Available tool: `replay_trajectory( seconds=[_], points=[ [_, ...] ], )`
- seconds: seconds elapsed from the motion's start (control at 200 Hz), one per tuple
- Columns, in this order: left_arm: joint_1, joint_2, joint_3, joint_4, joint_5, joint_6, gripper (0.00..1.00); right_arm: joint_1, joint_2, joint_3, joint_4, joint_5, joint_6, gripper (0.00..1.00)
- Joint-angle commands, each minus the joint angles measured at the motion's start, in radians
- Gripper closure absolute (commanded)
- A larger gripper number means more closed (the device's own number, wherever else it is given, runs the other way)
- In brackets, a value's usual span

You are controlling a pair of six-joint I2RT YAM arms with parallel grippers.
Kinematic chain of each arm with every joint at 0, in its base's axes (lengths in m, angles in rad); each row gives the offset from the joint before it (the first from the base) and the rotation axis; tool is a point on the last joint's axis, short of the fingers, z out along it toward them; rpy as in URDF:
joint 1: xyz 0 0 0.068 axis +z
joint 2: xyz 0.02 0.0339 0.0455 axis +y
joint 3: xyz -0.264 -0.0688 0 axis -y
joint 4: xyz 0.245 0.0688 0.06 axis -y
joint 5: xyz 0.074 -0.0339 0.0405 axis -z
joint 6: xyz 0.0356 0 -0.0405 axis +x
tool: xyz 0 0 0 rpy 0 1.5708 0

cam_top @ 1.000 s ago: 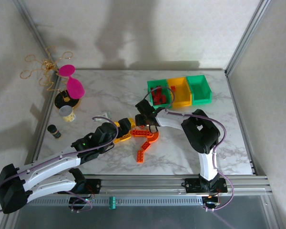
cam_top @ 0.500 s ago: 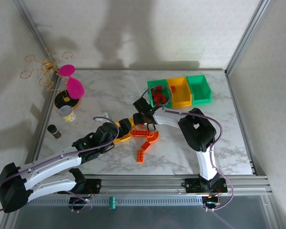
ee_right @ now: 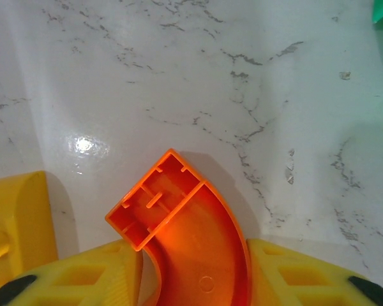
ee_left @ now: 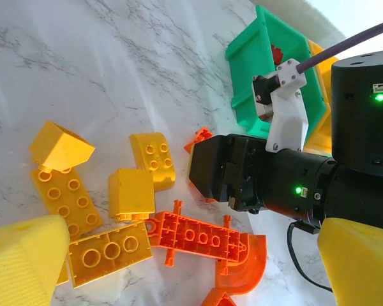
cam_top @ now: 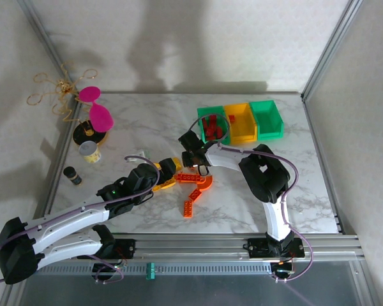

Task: Sort the legos into containers by color
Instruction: Pick up the lego from the center of the table, then place the lego in the container.

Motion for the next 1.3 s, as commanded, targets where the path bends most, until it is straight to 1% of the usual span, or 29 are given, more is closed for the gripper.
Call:
replay_trajectory(
  seconds=[0.0, 0.105, 0.23, 0.365, 0.541, 0.556, 0.656, 0.721, 0.766, 0.811, 0.931, 1.066, 1.217, 1.297],
  points=[
    [0.007, -0.005, 0.028, -0.004, -0.012, -0.004, 0.0, 0.008, -0.01, -0.025, -0.025, -0.041, 0.02, 0.6],
    [0.007, -0.015, 0.028, -0.009, -0.015, -0.004, 0.0, 0.001, -0.031, -0.032, -0.021, -0.043, 0.024, 0.63],
    [0.007, -0.023, 0.032, -0.008, -0.009, -0.001, 0.0, -0.01, -0.085, -0.06, -0.008, -0.053, 0.035, 0.63],
    [0.007, -0.009, 0.043, -0.004, 0.005, 0.004, 0.0, -0.034, -0.175, -0.105, 0.0, -0.059, 0.045, 0.63],
    [0.008, 0.025, 0.058, 0.026, 0.021, 0.012, 0.0, -0.093, -0.294, -0.136, -0.013, -0.046, 0.037, 0.62],
    [0.007, 0.029, 0.059, 0.03, 0.022, 0.013, 0.0, -0.121, -0.302, -0.134, -0.016, -0.045, 0.034, 0.62],
    [0.007, 0.064, 0.073, 0.056, 0.046, 0.016, 0.0, -0.197, -0.339, -0.123, -0.026, -0.022, 0.014, 0.61],
    [0.007, 0.09, 0.083, 0.073, 0.061, 0.018, 0.0, -0.261, -0.346, -0.101, -0.032, -0.031, 0.004, 0.61],
    [0.007, 0.108, 0.091, 0.087, 0.072, 0.02, 0.0, -0.311, -0.341, -0.083, -0.029, -0.046, -0.006, 0.61],
    [0.007, 0.124, 0.097, 0.103, 0.081, 0.025, 0.0, -0.361, -0.33, -0.061, -0.028, -0.031, -0.012, 0.61],
    [0.007, 0.174, 0.135, 0.13, 0.1, 0.045, 0.0, -0.452, -0.261, 0.023, -0.023, -0.012, -0.034, 0.61],
    [0.007, 0.23, 0.188, 0.137, 0.11, 0.069, 0.0, -0.514, -0.135, 0.156, -0.024, 0.013, -0.065, 0.61],
    [0.008, 0.267, 0.22, 0.148, 0.114, 0.086, 0.0, -0.557, -0.016, 0.282, -0.04, 0.021, -0.094, 0.6],
    [0.012, 0.278, 0.229, 0.157, 0.118, 0.089, 0.0, -0.56, 0.016, 0.327, -0.042, 0.015, -0.127, 0.52]
  ],
)
